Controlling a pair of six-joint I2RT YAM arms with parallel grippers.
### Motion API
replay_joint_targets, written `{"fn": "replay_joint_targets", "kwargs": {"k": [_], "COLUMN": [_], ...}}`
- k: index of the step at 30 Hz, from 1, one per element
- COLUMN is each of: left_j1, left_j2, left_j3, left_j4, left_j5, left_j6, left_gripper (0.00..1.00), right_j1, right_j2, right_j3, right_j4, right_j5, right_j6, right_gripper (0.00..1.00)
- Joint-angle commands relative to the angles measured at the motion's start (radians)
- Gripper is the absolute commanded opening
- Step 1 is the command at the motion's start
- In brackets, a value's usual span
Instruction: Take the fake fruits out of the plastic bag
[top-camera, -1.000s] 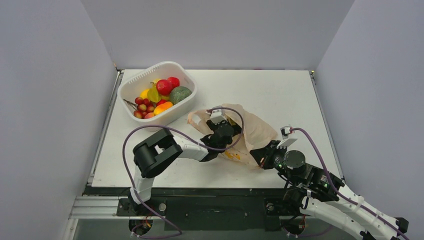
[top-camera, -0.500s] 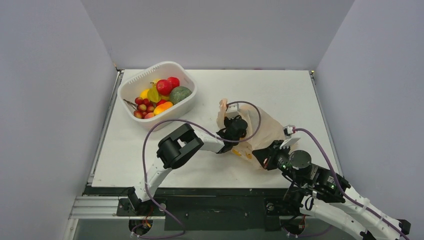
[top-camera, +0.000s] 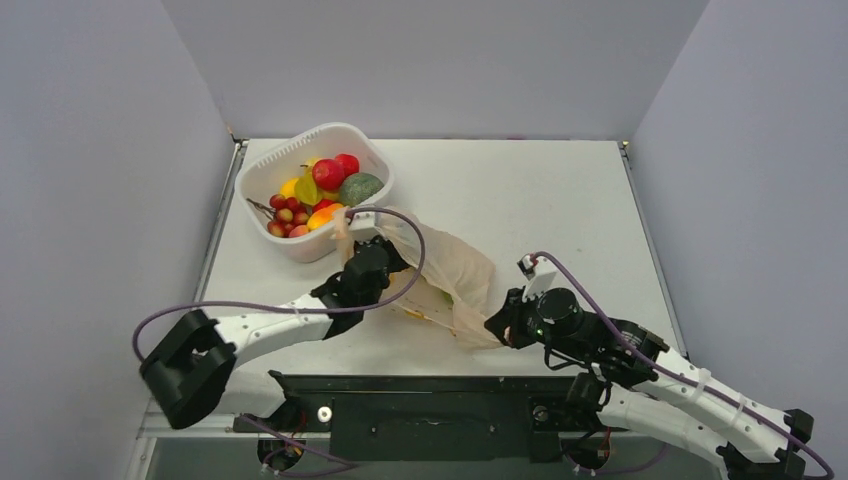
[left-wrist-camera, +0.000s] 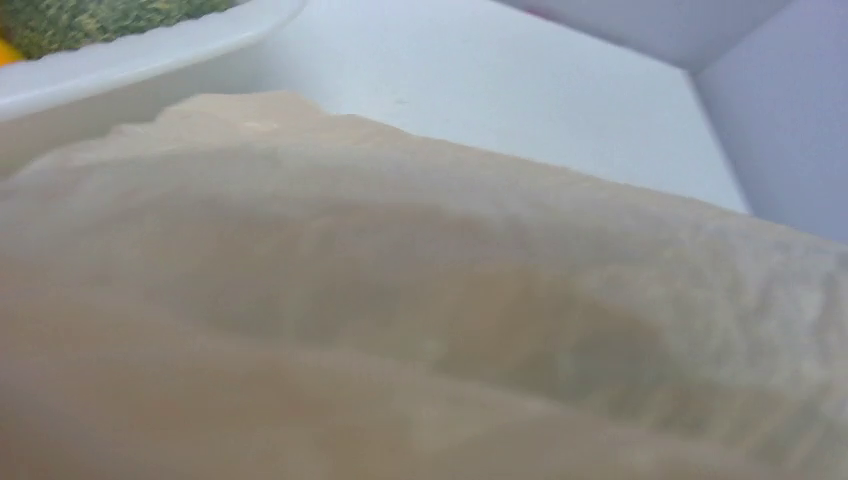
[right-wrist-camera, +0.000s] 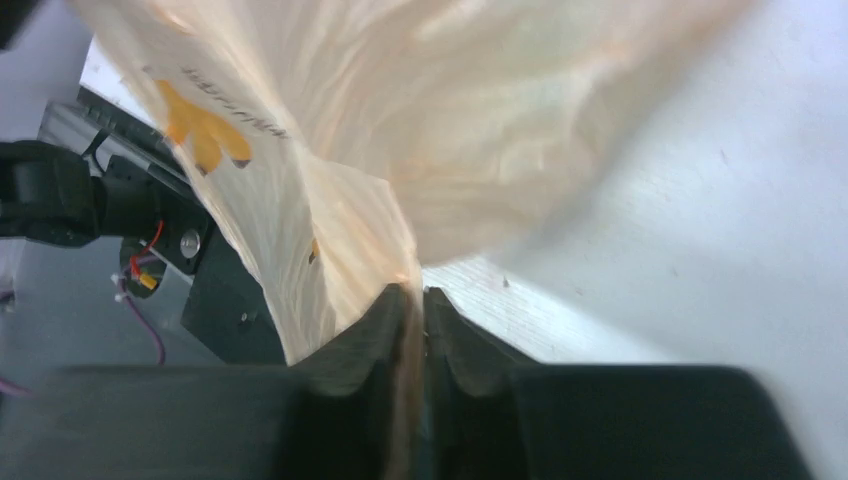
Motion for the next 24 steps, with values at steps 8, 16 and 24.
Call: {"fn": "replay_joint_targets", "kwargs": {"k": [8, 16, 24], "left_j1": [-0.015, -0.012, -0.004], "left_j2": [-0.176, -0.210, -0.229], "left_j3": [-0.032, -0.018, -0.046], "left_j4": [-0.203, -0.240, -0.260], "left_j5": [0.309, 0.303, 0.303], "left_j6": [-0.142, -0.165, -0.196], "left_gripper": [0.97, 0.97, 0.97], "right_j1": [0.040, 0.228, 0.277], "right_j2": [0.100, 0.356, 0.516], "right_j3": [0.407, 0.263, 0.068], "right_j4": [-0.262, 0.180, 0.493], "right_j5": [0.156, 0.334, 0.822], "right_j6": [-0.252, -0.472, -0.470], "right_gripper": [0.82, 0.85, 0.68]}}
